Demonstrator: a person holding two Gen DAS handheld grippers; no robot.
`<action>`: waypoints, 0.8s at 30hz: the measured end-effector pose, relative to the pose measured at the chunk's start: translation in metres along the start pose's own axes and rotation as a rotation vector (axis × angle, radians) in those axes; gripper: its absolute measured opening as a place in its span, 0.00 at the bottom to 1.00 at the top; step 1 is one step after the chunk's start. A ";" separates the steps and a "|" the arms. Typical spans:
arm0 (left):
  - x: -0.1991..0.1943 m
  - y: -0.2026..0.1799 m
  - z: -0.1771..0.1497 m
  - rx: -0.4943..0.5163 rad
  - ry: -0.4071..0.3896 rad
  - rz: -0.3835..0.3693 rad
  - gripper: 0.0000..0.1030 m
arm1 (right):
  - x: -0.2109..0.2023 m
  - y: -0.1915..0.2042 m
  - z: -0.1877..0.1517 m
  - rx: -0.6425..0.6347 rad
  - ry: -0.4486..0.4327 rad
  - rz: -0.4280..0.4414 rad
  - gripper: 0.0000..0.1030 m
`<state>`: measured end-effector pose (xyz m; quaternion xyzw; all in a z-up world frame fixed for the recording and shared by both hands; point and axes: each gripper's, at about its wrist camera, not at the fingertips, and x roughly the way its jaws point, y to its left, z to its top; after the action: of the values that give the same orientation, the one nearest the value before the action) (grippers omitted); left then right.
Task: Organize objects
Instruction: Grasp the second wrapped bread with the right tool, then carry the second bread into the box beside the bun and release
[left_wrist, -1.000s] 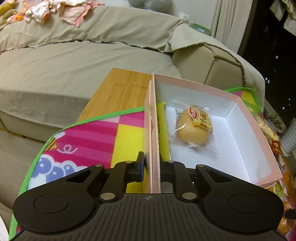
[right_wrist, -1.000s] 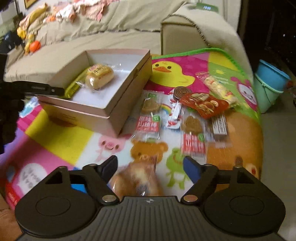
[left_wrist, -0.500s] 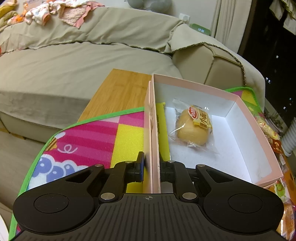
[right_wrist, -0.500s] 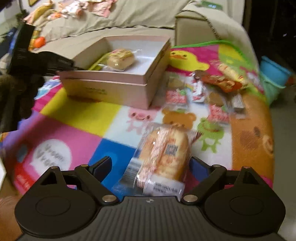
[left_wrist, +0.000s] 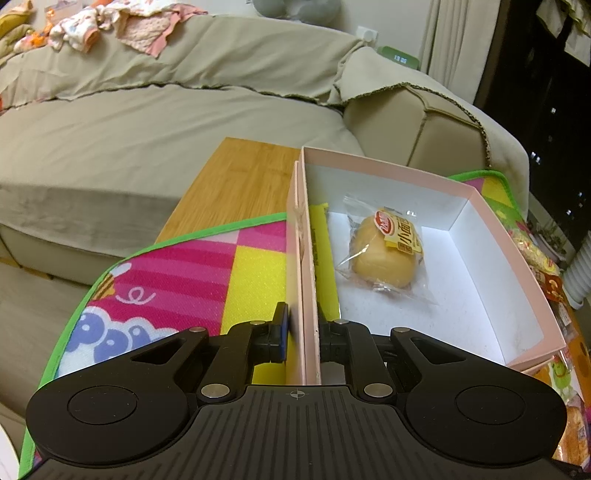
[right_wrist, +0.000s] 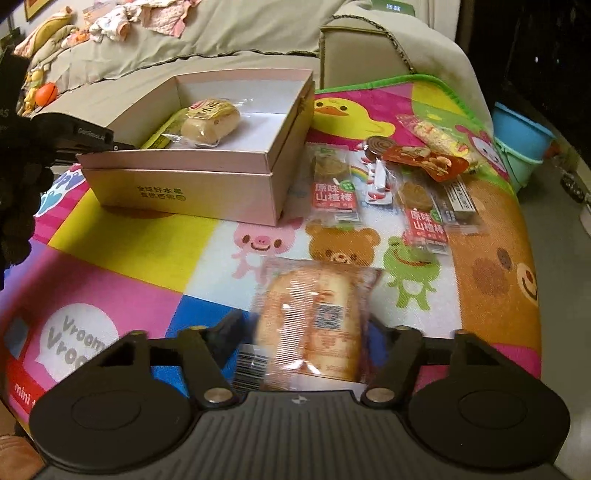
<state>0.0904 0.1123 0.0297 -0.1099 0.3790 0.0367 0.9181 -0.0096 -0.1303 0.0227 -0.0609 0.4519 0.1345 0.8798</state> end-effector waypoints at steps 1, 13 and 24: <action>0.000 0.000 0.000 0.000 0.000 0.000 0.14 | 0.000 -0.001 0.000 0.004 0.002 0.001 0.57; -0.001 -0.002 -0.002 0.022 -0.004 0.007 0.13 | -0.014 0.000 -0.003 0.003 0.027 0.050 0.53; -0.002 -0.002 -0.002 0.039 -0.008 0.000 0.14 | -0.045 0.003 0.034 -0.004 -0.038 0.123 0.53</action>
<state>0.0876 0.1103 0.0301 -0.0919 0.3762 0.0298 0.9215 -0.0086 -0.1280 0.0790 -0.0323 0.4377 0.1906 0.8781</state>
